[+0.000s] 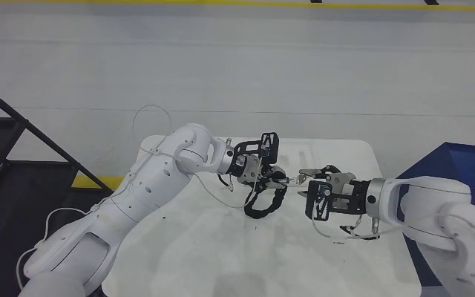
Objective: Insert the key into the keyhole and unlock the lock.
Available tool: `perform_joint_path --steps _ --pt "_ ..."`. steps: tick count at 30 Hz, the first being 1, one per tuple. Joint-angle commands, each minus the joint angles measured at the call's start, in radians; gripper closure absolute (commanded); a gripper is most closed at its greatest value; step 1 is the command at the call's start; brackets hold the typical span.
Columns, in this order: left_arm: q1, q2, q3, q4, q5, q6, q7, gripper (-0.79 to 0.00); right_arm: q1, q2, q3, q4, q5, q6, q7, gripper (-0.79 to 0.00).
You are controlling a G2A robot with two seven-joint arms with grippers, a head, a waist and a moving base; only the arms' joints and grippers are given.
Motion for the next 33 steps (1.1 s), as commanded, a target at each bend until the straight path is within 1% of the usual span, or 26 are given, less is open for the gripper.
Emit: perform_joint_path --steps 1,2,8,11,13,15,20,24,28,33 --pt "0.0 0.0 0.0 -0.002 -0.001 0.0 -0.001 0.0 -0.004 0.0 -0.003 -0.004 -0.032 0.006 -0.015 -0.326" --pt "0.0 0.001 0.0 -0.003 -0.001 0.0 -0.002 0.0 -0.008 0.0 -0.004 -0.005 -0.043 0.01 -0.024 -0.311" --pt "0.003 0.002 0.0 -0.011 0.002 0.0 -0.001 0.0 -0.02 0.002 -0.006 -0.006 -0.079 0.018 -0.056 -0.283" --pt "0.003 0.003 0.002 -0.017 0.002 0.0 0.0 0.0 -0.027 0.002 -0.005 -0.005 -0.083 0.026 -0.069 -0.188" --pt "0.003 0.003 0.005 -0.021 -0.002 0.0 0.003 0.0 -0.031 0.003 -0.003 -0.001 -0.079 0.029 -0.078 -0.077" --pt "0.001 0.003 0.007 -0.019 -0.001 0.0 0.003 0.0 -0.034 0.004 -0.001 0.004 -0.07 0.019 -0.083 0.0" --pt "-0.003 0.003 0.013 -0.018 0.0 0.0 0.014 0.0 -0.042 0.006 0.009 0.016 -0.029 0.033 -0.085 0.0" --pt "-0.005 0.003 0.011 -0.029 0.022 0.0 0.033 0.0 -0.051 0.009 0.014 0.055 0.122 0.051 -0.061 0.0" --pt "-0.003 0.004 0.021 -0.052 0.056 0.0 0.051 0.0 -0.037 0.013 0.021 0.066 0.219 0.07 -0.014 0.0" --pt "0.0 0.004 0.022 -0.056 0.092 0.0 0.077 0.0 -0.054 0.017 0.038 0.082 0.349 0.132 0.004 0.0"
